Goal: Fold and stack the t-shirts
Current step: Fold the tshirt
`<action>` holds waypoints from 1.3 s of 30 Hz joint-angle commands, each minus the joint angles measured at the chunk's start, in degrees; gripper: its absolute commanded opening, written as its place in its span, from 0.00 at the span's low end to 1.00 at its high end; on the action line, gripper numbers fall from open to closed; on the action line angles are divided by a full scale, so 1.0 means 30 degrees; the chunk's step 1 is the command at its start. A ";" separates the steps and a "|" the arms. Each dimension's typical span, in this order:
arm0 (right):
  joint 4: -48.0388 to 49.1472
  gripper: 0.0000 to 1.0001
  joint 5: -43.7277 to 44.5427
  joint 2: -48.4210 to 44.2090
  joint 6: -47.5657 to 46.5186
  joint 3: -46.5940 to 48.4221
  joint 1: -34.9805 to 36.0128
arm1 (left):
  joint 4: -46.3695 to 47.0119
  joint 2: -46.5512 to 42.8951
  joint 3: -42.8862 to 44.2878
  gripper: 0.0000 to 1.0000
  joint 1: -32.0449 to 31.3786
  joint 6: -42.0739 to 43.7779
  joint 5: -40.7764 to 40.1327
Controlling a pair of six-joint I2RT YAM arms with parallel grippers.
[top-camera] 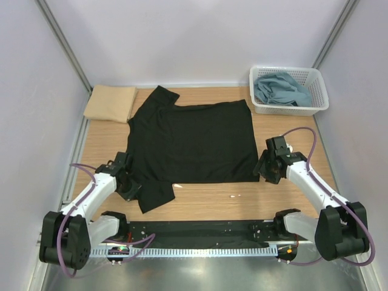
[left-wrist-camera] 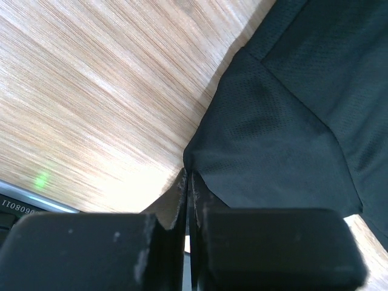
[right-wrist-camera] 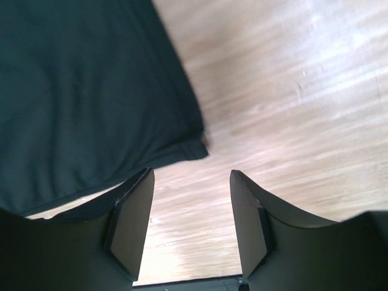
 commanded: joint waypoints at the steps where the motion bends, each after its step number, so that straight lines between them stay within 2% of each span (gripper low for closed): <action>1: 0.0349 0.57 -0.0792 -0.0425 0.0676 -0.0769 -0.0270 | -0.0508 -0.0830 0.0450 0.00 0.0000 0.0010 -0.0503; 6: 0.2341 0.56 -0.2171 0.0628 0.1059 -0.1533 -0.0534 | -0.0595 -0.1038 0.0831 0.00 0.0000 0.0305 -0.0297; 13: 0.3251 0.54 -0.1849 0.1918 0.1263 -0.1503 -0.0592 | -0.1035 -0.1242 0.1447 0.00 -0.0176 0.0539 -0.0209; 18: 0.3515 0.40 -0.1908 0.2651 0.1527 -0.2001 -0.0593 | -0.1532 -0.1506 0.1652 0.00 -0.0176 0.0335 -0.0326; 25: 0.3398 0.43 -0.1468 0.2797 0.1352 -0.2265 -0.0651 | -0.1972 -0.1857 0.1828 0.00 -0.0176 0.0217 -0.0590; 27: 0.3427 0.39 -0.1469 0.2973 0.1293 -0.2324 -0.0622 | -0.2031 -0.2091 0.1712 0.00 -0.0176 0.0130 -0.0619; 28: 0.3398 0.35 -0.1469 0.2974 0.1322 -0.2353 -0.0622 | -0.2060 -0.2382 0.1711 0.00 -0.0147 0.0100 -0.0648; 29: 0.3427 0.22 -0.1469 0.2974 0.1293 -0.2469 -0.0622 | -0.2177 -0.2559 0.1740 0.00 -0.0088 0.0100 -0.0706; 33: 0.3222 0.13 -0.0592 0.2769 0.1030 -0.2558 -0.0622 | -0.2442 -0.3322 0.1477 0.00 0.0146 0.0129 -0.0736; 35: 0.3047 0.01 -0.0619 0.2798 0.0767 -0.2471 -0.0651 | -0.2471 -0.3381 0.1477 0.00 0.0205 0.0071 -0.0562; 39: 0.2082 0.01 -0.1146 0.2477 0.1085 -0.2441 -0.0680 | -0.3404 -0.3644 0.2089 0.00 0.0176 0.0041 -0.0765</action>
